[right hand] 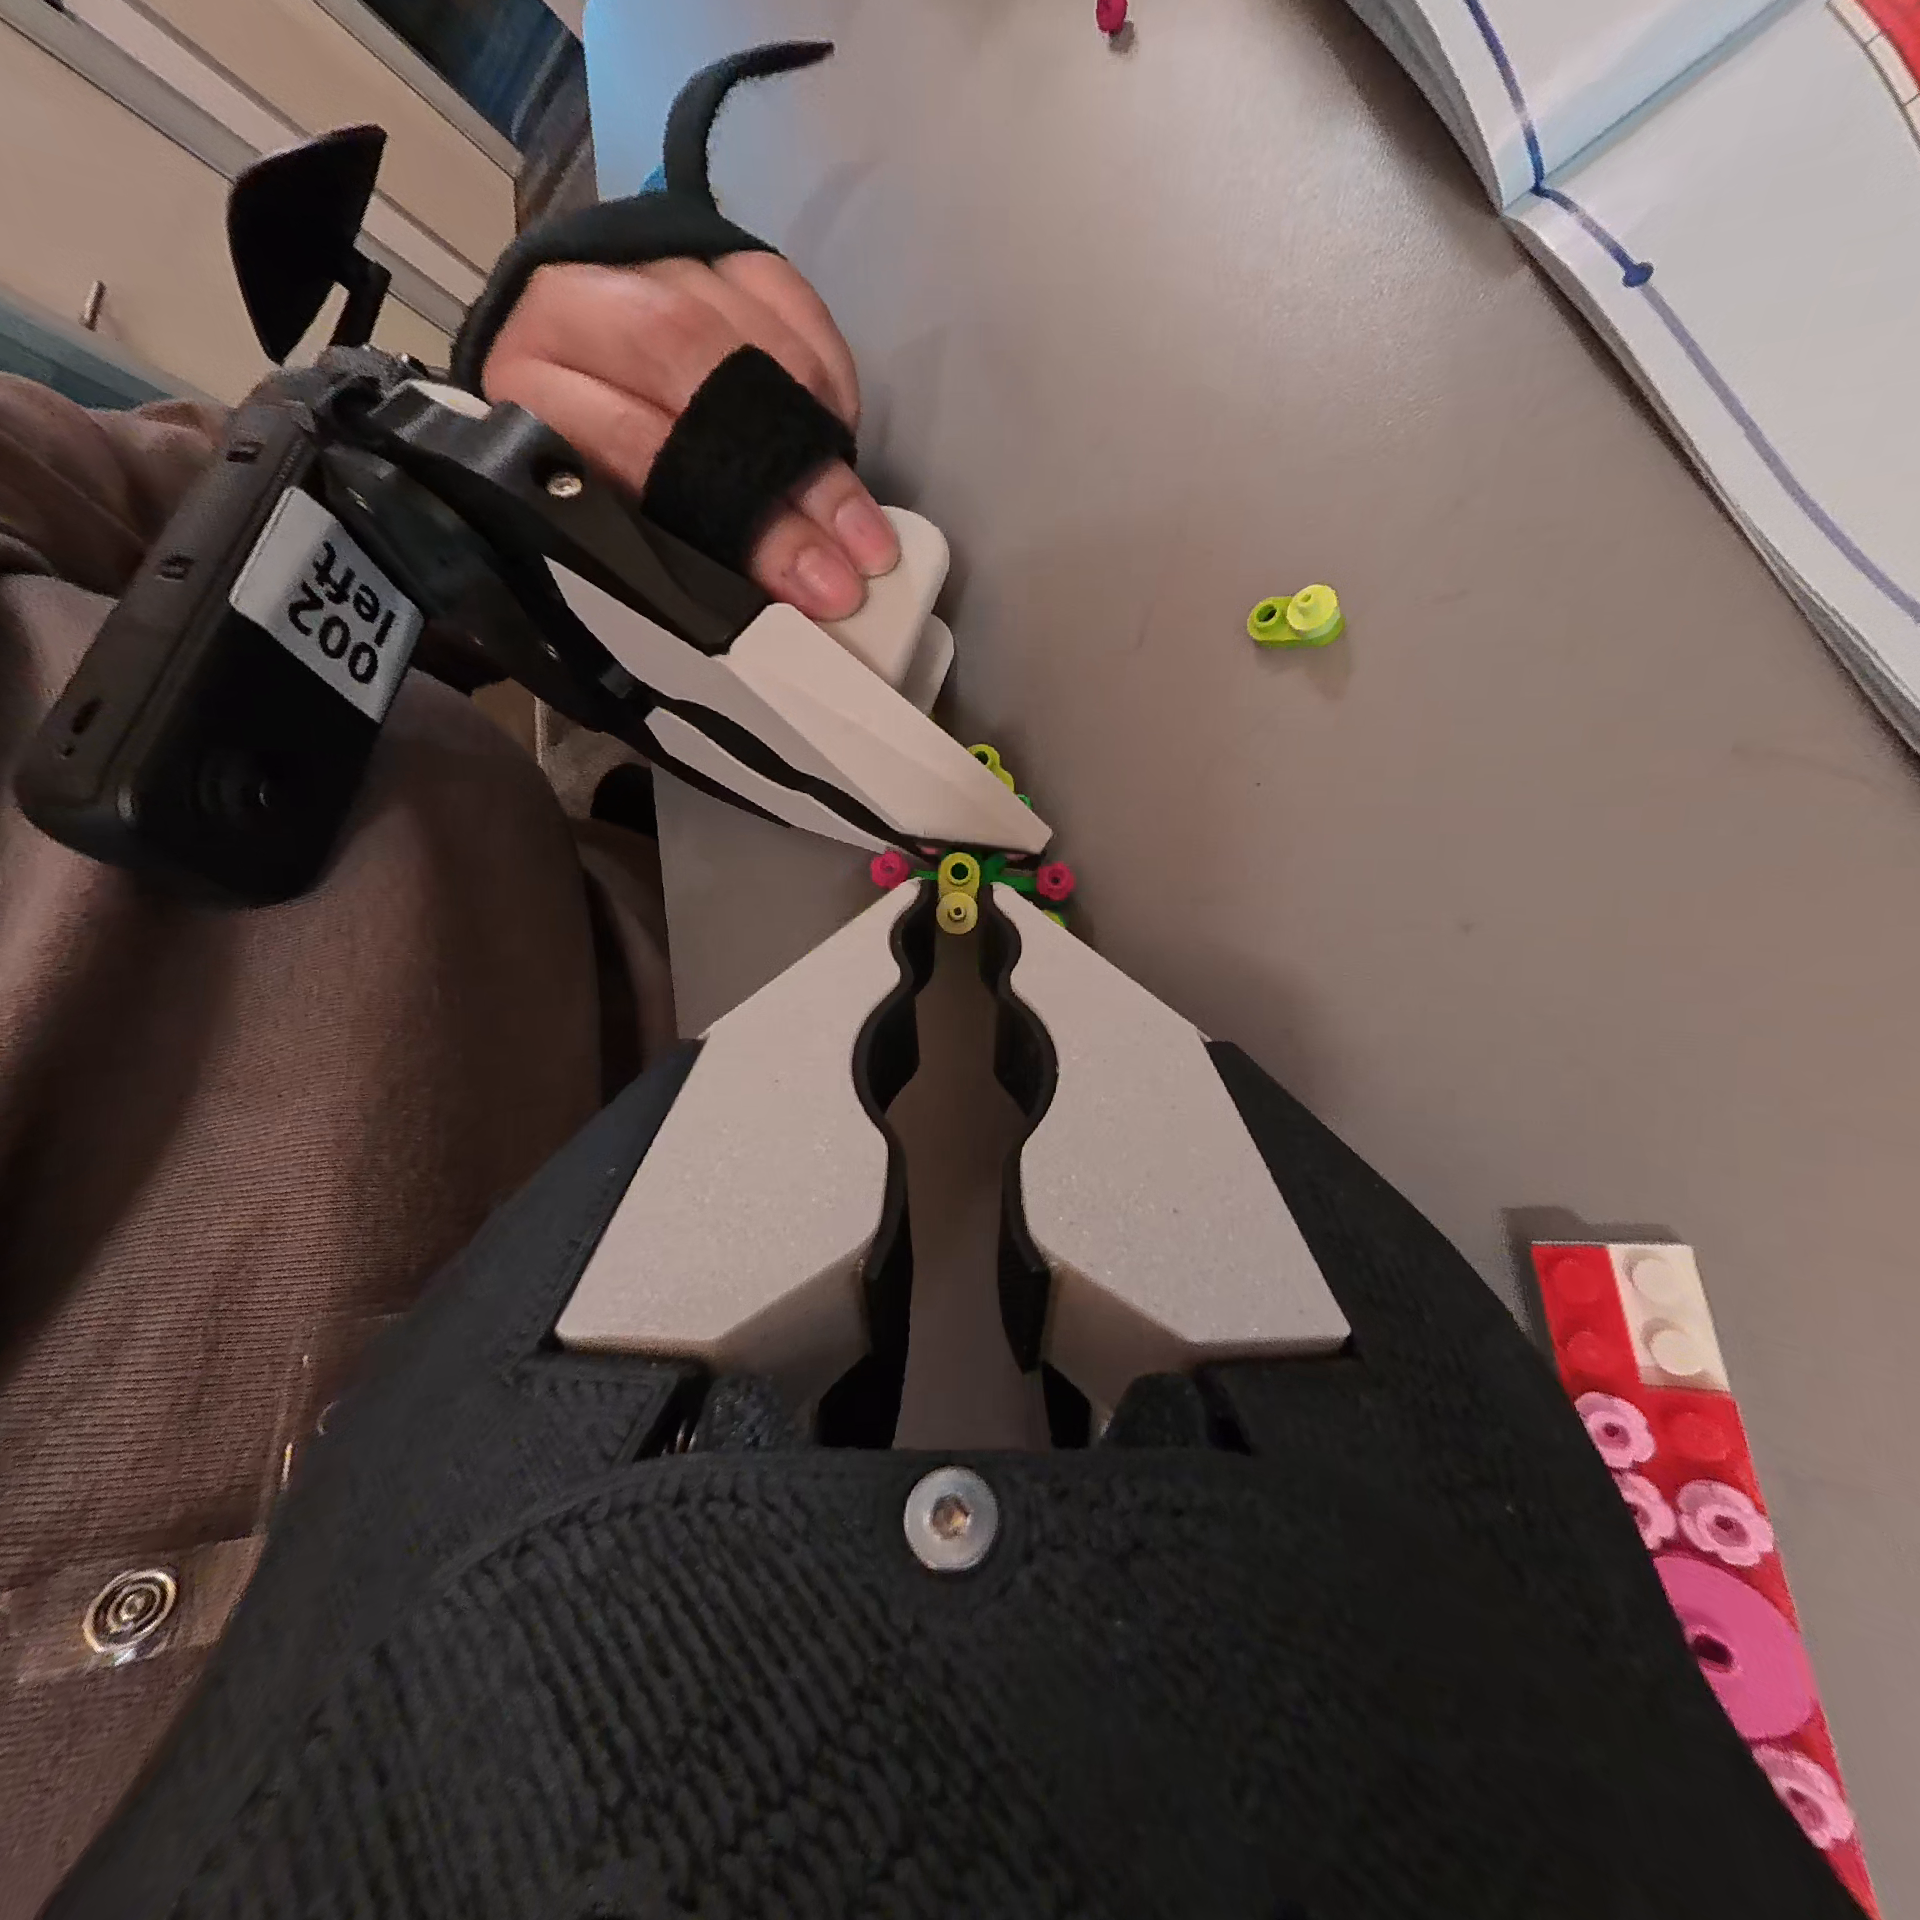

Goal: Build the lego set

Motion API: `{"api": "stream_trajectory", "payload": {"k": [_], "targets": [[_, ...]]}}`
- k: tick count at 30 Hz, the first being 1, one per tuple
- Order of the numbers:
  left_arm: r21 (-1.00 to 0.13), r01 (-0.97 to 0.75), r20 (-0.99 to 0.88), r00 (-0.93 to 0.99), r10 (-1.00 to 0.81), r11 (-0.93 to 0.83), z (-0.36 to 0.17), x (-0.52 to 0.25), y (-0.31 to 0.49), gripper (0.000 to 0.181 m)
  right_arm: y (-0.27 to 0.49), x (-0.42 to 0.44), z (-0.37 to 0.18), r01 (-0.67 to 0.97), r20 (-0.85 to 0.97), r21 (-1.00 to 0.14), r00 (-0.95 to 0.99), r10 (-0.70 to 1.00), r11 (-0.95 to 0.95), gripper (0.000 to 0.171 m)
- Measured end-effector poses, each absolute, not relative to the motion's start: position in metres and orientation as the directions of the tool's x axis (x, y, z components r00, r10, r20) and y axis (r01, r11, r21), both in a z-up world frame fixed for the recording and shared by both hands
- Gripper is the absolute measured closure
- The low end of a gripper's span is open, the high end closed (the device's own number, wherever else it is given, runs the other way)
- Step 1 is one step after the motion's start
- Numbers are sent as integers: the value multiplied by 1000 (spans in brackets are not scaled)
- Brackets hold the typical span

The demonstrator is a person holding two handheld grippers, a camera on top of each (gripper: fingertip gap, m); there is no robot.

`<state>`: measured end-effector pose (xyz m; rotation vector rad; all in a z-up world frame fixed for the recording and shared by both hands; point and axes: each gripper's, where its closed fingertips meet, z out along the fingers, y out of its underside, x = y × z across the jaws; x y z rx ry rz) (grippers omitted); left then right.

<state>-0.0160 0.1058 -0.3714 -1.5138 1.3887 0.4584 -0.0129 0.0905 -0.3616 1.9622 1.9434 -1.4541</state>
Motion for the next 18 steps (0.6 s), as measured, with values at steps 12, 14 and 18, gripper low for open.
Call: {"api": "stream_trajectory", "payload": {"k": [12, 14, 18], "targets": [[-426, -896, -790, 301, -534, 125, -371, -13, 105, 178, 92, -10, -365, 794, -588, -566, -201, 783, -221, 166], [-429, -894, -793, 305, -527, 130, -370, -12, 105, 177, 91, -8, -366, 801, -599, -557, -203, 775, -221, 166], [-450, -880, -796, 320, -514, 150, -368, -10, 105, 177, 91, -7, -365, 807, -612, -548, -208, 763, -219, 166]]}}
